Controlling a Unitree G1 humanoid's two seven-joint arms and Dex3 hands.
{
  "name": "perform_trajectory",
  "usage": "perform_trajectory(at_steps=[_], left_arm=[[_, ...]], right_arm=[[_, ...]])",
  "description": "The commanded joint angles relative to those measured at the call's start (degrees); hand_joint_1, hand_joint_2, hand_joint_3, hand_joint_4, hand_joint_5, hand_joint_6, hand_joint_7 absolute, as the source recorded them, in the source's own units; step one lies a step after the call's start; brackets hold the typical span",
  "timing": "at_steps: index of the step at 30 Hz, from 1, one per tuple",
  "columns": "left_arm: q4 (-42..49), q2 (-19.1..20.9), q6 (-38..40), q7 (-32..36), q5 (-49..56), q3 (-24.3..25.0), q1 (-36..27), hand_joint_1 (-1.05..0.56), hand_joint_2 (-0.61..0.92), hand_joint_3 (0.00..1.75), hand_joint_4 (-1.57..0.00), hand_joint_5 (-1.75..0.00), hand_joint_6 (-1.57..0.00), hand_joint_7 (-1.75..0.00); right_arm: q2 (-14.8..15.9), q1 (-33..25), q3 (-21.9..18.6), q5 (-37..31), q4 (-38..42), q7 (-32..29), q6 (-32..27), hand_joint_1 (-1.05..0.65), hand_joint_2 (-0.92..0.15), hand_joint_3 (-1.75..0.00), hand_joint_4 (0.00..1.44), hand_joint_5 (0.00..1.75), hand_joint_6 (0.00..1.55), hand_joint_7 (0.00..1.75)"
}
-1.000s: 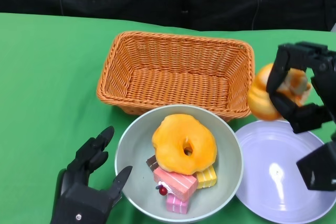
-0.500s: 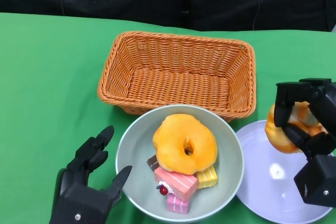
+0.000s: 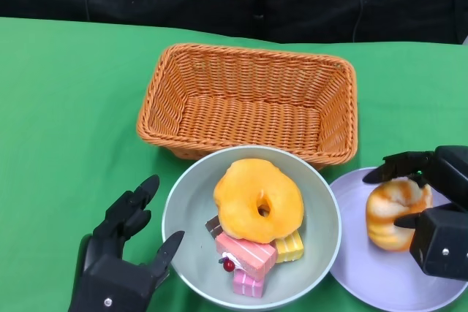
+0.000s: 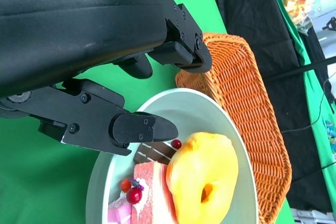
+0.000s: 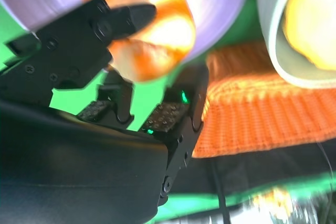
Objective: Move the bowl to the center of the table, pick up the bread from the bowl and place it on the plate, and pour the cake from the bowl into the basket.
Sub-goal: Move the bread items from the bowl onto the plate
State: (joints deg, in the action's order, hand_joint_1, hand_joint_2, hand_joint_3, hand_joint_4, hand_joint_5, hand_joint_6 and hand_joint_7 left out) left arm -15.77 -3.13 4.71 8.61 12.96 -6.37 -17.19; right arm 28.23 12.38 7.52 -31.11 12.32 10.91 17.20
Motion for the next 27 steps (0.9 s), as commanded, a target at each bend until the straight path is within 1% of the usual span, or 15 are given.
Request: perform_trajectory(at_steps=[1, 3, 5, 8, 11, 14, 18, 21, 24, 25, 27], left_arm=[[-0.6, 0.5, -0.1, -0.3, -0.1, 0.3, -0.2, -0.24, 0.92, 0.27, -0.09, -0.8, -0.46, -0.01], [-0.5, 0.5, -0.1, -0.4, -0.3, 0.3, 0.0, -0.24, 0.92, 0.28, -0.09, -0.8, -0.46, -0.01], [-0.4, 0.5, 0.0, -0.4, -0.4, 0.4, 0.0, -0.23, 0.92, 0.28, -0.09, -0.8, -0.46, -0.01], [-0.4, 0.6, 0.4, -0.3, -0.1, 0.3, 0.2, -0.24, 0.92, 0.28, -0.09, -0.81, -0.47, -0.02], [-0.6, 0.4, 0.8, -0.2, -0.1, 0.3, 0.3, -0.25, 0.92, 0.27, -0.09, -0.81, -0.47, -0.02], [-0.5, 0.4, 0.8, -0.1, 0.1, 0.3, 0.3, -0.25, 0.92, 0.27, -0.09, -0.81, -0.47, -0.02], [-1.2, 0.2, 1.6, 0.0, 0.5, -0.1, 0.0, -0.25, 0.92, 0.27, -0.09, -0.81, -0.47, -0.01], [-1.3, 0.2, 1.8, 0.0, 0.4, -0.1, -0.1, -0.25, 0.92, 0.28, -0.09, -0.81, -0.46, -0.01], [-1.6, 0.1, 1.9, -0.1, 0.0, -0.1, -0.2, -0.25, 0.92, 0.28, -0.08, -0.8, -0.46, -0.01], [-1.6, 0.1, 1.9, -0.2, -0.1, -0.1, -0.2, -0.25, 0.92, 0.28, -0.08, -0.8, -0.46, -0.01], [-1.2, 0.2, 1.4, 0.0, 0.1, -0.1, 0.0, -0.25, 0.92, 0.28, -0.09, -0.8, -0.46, -0.01]], right_arm=[[2.2, 0.1, 0.7, 0.9, -2.4, 3.7, -1.9, -0.45, -0.91, -0.02, 0.4, 0.01, 0.33, 0.0], [2.2, -0.2, 0.7, 1.3, -3.6, 5.1, -3.2, -0.55, -0.92, -0.04, 0.22, 0.0, 0.21, 0.0], [2.1, -0.3, 0.6, 1.4, -4.2, 5.6, -3.9, -0.59, -0.92, -0.05, 0.17, 0.0, 0.18, 0.0], [2.1, -0.6, 0.5, 0.6, -4.5, 3.9, -2.6, -0.65, -0.92, -0.06, 0.1, 0.0, 0.13, 0.0], [1.7, -1.6, 0.2, -1.2, -6.6, 0.8, -2.9, -0.7, -0.92, -0.07, 0.04, 0.0, 0.1, 0.0], [1.5, -2.2, 0.2, -2.4, -8.0, -1.0, -3.6, -0.74, -0.92, -0.07, 0.03, 0.01, 0.1, 0.01], [1.2, -3.6, -0.6, -3.8, -10.9, -5.4, -2.7, -0.73, -0.92, -0.06, 0.01, 0.0, 0.11, 0.01], [1.3, -3.8, -0.4, -3.8, -11.3, -6.2, -2.7, -0.73, -0.92, -0.06, 0.01, 0.0, 0.1, 0.01], [0.5, -4.9, -1.3, -2.7, -15.6, -8.5, -0.7, -0.72, -0.92, -0.06, 0.04, 0.02, 0.11, 0.01], [0.4, -5.1, -1.4, -2.6, -16.1, -8.8, -0.5, -0.72, -0.92, -0.06, 0.04, 0.02, 0.11, 0.01], [-0.2, -5.1, -1.6, -0.1, -19.2, -8.1, 1.2, -0.71, -0.92, -0.08, 0.06, 0.03, 0.11, 0.01]])
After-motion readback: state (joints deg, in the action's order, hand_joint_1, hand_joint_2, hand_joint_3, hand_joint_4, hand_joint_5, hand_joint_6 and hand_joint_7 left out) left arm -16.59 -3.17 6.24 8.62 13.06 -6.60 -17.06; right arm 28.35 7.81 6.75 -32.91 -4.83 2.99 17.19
